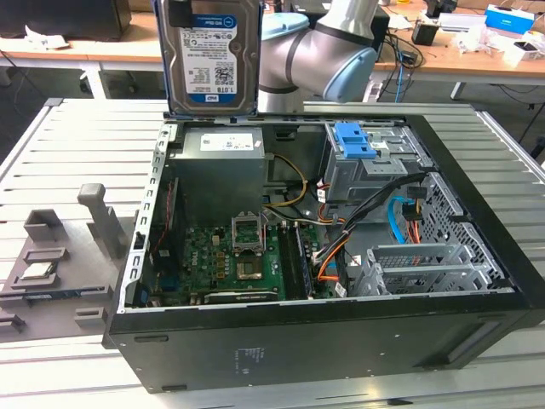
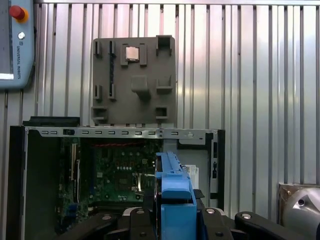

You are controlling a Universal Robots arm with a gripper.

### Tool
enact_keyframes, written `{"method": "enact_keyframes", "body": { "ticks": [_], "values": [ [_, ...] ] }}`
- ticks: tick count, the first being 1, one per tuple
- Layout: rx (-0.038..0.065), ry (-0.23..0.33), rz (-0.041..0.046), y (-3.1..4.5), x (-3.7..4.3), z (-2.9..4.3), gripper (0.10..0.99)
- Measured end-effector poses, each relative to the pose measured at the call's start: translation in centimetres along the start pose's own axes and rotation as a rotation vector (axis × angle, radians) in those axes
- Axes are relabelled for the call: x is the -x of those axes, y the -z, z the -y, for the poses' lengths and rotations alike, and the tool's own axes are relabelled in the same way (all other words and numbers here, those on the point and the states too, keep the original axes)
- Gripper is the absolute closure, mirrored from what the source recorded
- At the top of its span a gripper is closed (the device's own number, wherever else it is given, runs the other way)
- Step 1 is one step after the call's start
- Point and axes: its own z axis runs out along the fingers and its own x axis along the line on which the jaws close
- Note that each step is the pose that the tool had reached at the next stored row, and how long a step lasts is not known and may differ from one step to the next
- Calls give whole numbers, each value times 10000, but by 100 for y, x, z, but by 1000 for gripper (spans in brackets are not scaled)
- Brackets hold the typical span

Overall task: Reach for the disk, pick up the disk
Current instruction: 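Pick up the disk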

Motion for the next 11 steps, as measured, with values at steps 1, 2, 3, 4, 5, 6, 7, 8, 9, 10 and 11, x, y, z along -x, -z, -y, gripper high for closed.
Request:
{"method": "enact_keyframes", "body": {
  "ticks": [1, 2, 3, 4, 5, 6, 7, 8, 9, 10, 11],
  "values": [
    [0, 1, 0, 1, 1, 20, 718],
    [0, 0, -1, 2, 2, 37, 718],
    [0, 0, -1, 3, 3, 56, 718],
    [0, 1, 0, 4, 4, 73, 718],
    [0, 2, 0, 6, 5, 107, 718],
    [0, 0, 0, 7, 7, 140, 718],
    [0, 1, -1, 9, 8, 174, 718],
    [0, 0, 0, 11, 8, 201, 718],
    [0, 1, 0, 12, 8, 222, 718],
    [0, 1, -1, 12, 8, 235, 718],
    [0, 2, 0, 13, 8, 255, 718]
  ]
}}
